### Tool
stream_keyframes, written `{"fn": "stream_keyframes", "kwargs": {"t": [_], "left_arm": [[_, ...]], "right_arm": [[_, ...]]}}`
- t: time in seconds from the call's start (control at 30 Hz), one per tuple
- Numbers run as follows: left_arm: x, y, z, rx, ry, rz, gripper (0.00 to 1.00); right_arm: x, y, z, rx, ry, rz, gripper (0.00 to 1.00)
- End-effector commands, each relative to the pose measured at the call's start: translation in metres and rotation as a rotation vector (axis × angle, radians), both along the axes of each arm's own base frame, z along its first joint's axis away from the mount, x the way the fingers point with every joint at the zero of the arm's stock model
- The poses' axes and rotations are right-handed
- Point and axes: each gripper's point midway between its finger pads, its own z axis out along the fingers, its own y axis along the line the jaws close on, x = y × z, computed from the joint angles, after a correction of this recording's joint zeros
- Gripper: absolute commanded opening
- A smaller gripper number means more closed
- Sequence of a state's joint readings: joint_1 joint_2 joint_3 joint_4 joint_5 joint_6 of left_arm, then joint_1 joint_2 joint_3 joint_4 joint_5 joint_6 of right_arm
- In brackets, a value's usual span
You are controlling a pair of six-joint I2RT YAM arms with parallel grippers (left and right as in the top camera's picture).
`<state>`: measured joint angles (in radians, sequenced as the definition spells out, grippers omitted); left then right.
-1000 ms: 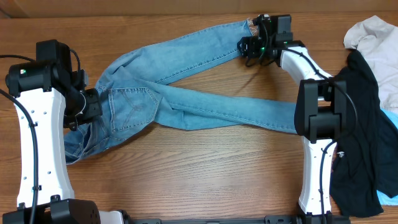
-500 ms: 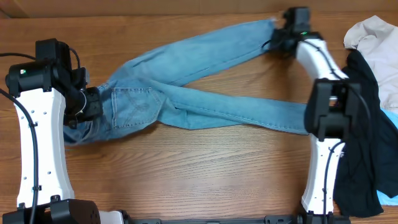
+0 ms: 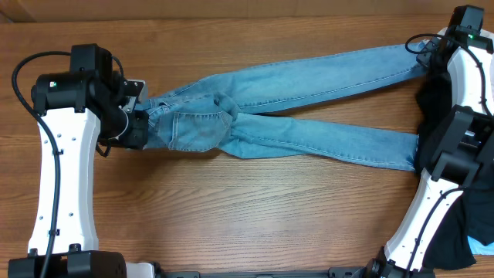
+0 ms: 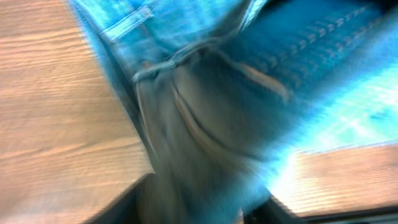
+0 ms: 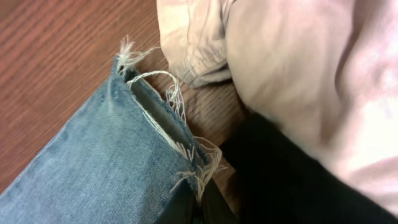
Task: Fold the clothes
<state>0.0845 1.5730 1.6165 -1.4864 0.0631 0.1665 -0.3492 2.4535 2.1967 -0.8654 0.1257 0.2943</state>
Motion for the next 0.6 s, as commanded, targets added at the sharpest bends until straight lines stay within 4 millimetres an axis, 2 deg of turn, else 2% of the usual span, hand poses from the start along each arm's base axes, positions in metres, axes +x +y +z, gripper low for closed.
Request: {"fn": "stream_keyframes", "kwargs": {"t": [0.0, 0.1, 0.13, 0.3, 0.33, 0.43, 0.5, 0.57], "left_arm": [[-0.003, 0.058, 0.015, 0.308, -0.033, 0.249, 0.57], [-0.007, 0.104, 0.036, 0.557, -0.124, 0.558, 0.93], [-0.007, 0.112, 0.042, 0.6, -0.166, 0.64, 1.0], [0.041, 0.105, 0.049, 0.467, -0.363, 0.698, 1.0], [0.051, 0.104, 0.051, 0.446, -0.401, 0.7, 0.98], [0.083, 0.094, 0.05, 0.362, -0.471, 0.639, 0.79], [0.098, 0.089, 0.04, 0.322, -0.472, 0.611, 0.72], [0.112, 0.085, 0.022, 0.285, -0.448, 0.592, 0.64]], "right_arm": [[0.003, -0.008, 0.032, -0.054, -0.041, -0.006, 0.04], [0.0, -0.007, 0.03, -0.049, -0.03, -0.006, 0.04], [0.0, -0.006, 0.029, -0.046, -0.026, -0.005, 0.04], [-0.007, -0.004, 0.025, -0.034, 0.004, -0.004, 0.04], [-0.008, -0.003, 0.024, -0.033, 0.008, -0.004, 0.04], [-0.012, -0.002, 0.022, -0.026, 0.027, -0.003, 0.04], [-0.015, -0.001, 0.019, -0.02, 0.043, -0.003, 0.04], [-0.018, 0.0, 0.017, -0.016, 0.055, -0.003, 0.04]]}}
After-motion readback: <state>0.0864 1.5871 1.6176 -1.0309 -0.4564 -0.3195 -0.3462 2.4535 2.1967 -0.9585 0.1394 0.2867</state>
